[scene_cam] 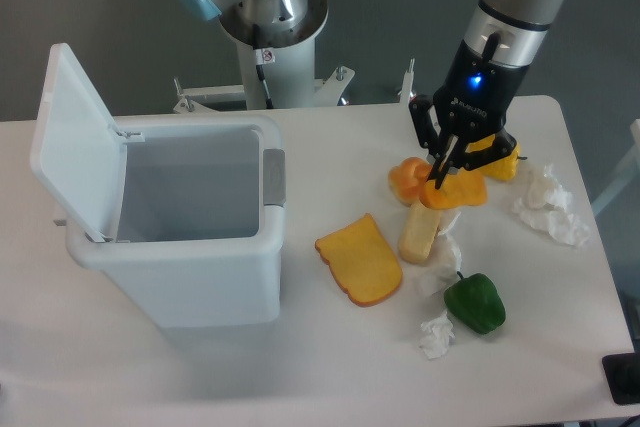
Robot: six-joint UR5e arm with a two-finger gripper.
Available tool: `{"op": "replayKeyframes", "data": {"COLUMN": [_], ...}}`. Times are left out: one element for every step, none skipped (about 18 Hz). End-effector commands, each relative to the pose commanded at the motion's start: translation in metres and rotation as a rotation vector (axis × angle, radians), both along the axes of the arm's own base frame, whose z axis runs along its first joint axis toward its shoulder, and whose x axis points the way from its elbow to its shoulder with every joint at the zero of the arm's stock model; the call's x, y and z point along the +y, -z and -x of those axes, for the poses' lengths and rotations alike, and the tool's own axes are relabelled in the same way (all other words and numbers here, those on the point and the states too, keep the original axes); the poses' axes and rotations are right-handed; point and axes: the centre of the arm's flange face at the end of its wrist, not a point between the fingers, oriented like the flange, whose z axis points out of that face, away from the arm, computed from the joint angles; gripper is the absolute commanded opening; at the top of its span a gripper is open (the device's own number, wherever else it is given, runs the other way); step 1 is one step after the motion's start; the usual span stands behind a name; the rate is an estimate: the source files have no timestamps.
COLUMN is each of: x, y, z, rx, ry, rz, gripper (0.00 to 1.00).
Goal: Place the long bread in the trash can
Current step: 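Close the gripper on the upright long orange bread stick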
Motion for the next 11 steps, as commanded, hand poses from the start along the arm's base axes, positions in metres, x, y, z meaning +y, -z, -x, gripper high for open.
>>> {"op": "replayKeyframes", "data": {"x": [-0.0001,-0.0001,-0.0003,-0.0003,-0.0002,0.0010,0.0004,0.0004,0.0004,-0.0003,-0.0002], "y": [0.0008,0.0014,0.0012,0.0012,-0.0003,-0.0006,-0.0006,-0.0006,-0.0006,-0.0006,-0.0007], "z": [-0.0002,-0.0002,-0.0008,-0.0008,-0.0005,-0.0013,-0.0008,-0.0008,-0.0008,-0.0002,-0.0003], "rx": [-0.001,-0.001,-0.001,-0.002,0.001,-0.004,-0.005,-0.006,-0.006,-0.006,-0.006], "ry": [0.000,0.000,0.000,-0.001,-0.001,-0.004,-0.006,-0.007,-0.007,-0.009,-0.008], "rz": [0.001,0.001,0.001,0.001,0.000,-0.006,-0.007,-0.007,-0.007,-0.007,-0.009], "gripper": [0.06,0.06,0.06,0.06,0.06,0.06,0.06,0.06,0.06,0.06,0.06]}}
